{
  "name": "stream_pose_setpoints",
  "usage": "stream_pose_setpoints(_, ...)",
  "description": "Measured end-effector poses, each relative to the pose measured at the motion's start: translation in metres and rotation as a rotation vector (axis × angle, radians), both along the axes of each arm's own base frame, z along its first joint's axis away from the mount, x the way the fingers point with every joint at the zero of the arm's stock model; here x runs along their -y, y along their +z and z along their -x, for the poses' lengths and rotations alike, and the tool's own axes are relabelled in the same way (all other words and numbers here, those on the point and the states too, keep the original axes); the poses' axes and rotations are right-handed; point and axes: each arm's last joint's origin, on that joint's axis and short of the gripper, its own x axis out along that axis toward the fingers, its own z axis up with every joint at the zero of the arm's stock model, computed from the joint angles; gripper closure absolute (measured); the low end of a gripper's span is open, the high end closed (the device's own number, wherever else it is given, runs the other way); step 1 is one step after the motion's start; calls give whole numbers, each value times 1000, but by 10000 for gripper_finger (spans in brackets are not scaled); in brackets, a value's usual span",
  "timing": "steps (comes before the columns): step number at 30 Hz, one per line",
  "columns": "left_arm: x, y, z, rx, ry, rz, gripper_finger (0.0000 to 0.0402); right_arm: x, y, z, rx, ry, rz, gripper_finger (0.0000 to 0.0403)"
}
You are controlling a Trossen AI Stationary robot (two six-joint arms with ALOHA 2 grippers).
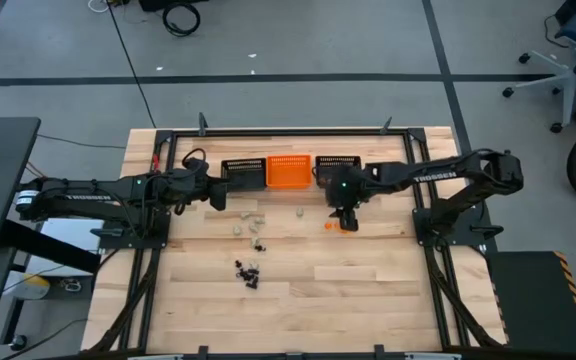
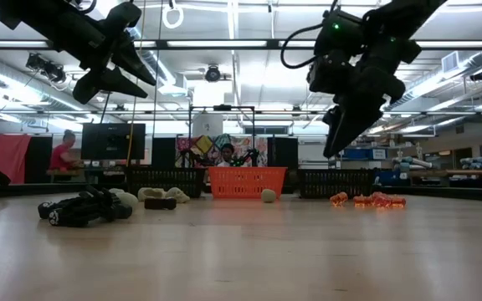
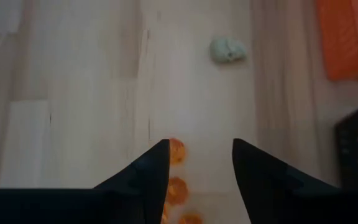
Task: Sort Halloween decoration
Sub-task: Put the orange pumpkin toy into the right black bin
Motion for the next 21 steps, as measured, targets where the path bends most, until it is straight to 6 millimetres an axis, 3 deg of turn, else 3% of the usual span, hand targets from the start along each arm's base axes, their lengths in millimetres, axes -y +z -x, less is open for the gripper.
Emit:
stream_pose_setpoints(10, 0, 0, 0, -3, -2, -6, 244, -13, -22, 1, 19, -36, 5, 172)
stream_pose_setpoints(21, 0, 0, 0, -18, -12, -36, 244, -31, -59, -16, -87, 23, 6, 189)
